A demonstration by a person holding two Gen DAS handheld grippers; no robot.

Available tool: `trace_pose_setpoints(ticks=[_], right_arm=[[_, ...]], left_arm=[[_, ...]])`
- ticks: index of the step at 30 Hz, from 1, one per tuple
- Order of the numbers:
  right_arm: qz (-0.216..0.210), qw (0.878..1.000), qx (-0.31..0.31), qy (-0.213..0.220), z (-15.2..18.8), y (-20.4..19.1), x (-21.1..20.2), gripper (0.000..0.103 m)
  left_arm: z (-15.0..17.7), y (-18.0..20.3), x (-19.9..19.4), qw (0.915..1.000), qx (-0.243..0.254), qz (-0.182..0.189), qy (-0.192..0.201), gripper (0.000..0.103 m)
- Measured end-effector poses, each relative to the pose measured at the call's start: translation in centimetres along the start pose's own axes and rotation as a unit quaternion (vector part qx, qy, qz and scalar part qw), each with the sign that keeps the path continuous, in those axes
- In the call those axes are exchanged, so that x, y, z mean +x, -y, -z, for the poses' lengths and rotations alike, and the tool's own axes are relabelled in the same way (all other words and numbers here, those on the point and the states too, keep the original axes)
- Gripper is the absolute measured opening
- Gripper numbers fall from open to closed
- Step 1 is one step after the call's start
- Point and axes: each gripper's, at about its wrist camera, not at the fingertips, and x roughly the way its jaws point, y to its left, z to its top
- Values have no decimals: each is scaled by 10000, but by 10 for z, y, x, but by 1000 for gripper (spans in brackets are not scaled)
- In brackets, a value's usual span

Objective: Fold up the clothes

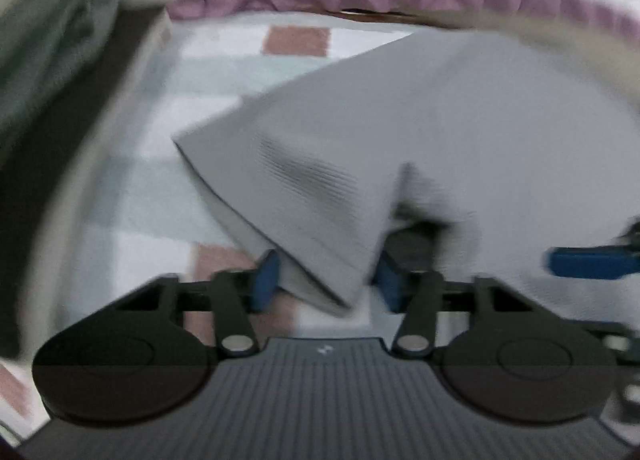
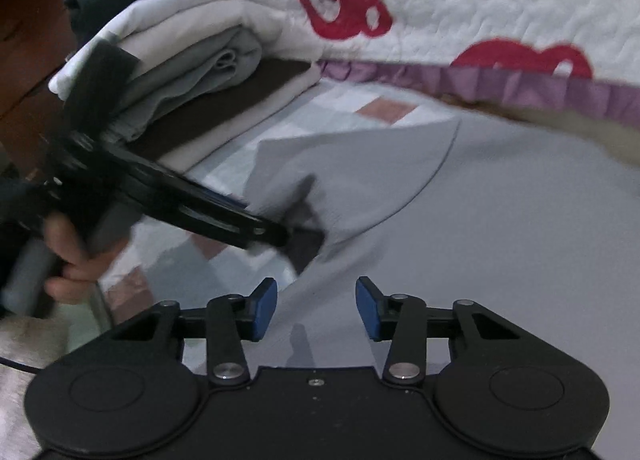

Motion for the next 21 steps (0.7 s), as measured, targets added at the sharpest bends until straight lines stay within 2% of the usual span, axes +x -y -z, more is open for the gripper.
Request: trace_pose_setpoints(ticks=[1,3,5,6,7,10,12,14,16,18,21], right_arm=[[-65,10000,37,-23,3,-2,2,48],[-193,9997,108,-67,10,-6,6,48],[-243,9995,156,-112,17,-10,12,48],[-310,9991,211,-172,21,-11,13,49],[-392,9986,263,-245,24,-12,13,49],[-712,9956,221,-573,38,-17,10,49],[-833,9945,114,-629,47,-22,5,49],[-992,9924,201,-701,54,-23,1,50],[-1144,9900,306,-765,58,-24,-2,50],[-1287,9874,429,-821,62,-25,-2,51],[-1431,9842,556,-879,66,-24,-3,51]], left_arm=[[-1,-2,-5,9999,52,-26,141,5],[-2,-18,-32,9973,-333,81,646,5],[1,-38,-64,9900,-785,322,1123,5],[3,-45,-68,9883,-931,399,1143,6],[5,-50,-68,9876,-1037,428,1096,6],[10,-51,-41,9933,-1098,159,316,8],[13,-57,-32,9910,-1319,208,-50,10],[16,-66,-30,9876,-1548,92,-249,12],[18,-73,-32,9855,-1670,-64,-278,20],[17,-75,-34,9859,-1649,-161,-219,21],[11,-59,-47,9923,-1196,-307,134,27]])
